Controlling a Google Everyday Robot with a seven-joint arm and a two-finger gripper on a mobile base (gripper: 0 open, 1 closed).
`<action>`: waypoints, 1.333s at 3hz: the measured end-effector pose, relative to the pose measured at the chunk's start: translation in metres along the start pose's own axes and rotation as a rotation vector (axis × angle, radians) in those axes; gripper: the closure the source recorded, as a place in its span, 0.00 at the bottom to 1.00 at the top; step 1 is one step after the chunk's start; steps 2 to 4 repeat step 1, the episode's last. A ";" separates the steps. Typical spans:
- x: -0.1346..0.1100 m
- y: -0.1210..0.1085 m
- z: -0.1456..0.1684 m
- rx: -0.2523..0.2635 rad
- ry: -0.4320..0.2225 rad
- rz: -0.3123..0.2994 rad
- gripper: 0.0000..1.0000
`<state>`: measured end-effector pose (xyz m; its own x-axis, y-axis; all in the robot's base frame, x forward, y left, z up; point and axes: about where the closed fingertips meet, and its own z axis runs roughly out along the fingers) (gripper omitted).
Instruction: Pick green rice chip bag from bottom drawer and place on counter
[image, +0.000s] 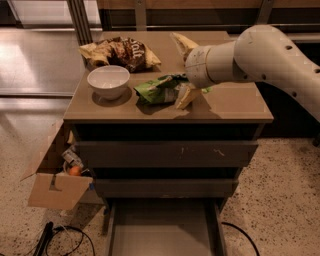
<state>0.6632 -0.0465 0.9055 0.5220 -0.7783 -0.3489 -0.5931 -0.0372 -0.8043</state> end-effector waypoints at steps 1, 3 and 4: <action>0.000 0.000 0.000 0.000 0.000 0.000 0.00; 0.000 0.000 0.000 0.000 0.000 0.000 0.00; 0.000 0.000 0.000 0.000 0.000 0.000 0.00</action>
Offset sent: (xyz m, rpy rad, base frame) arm 0.0000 0.0000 0.0000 0.0000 0.0000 0.0000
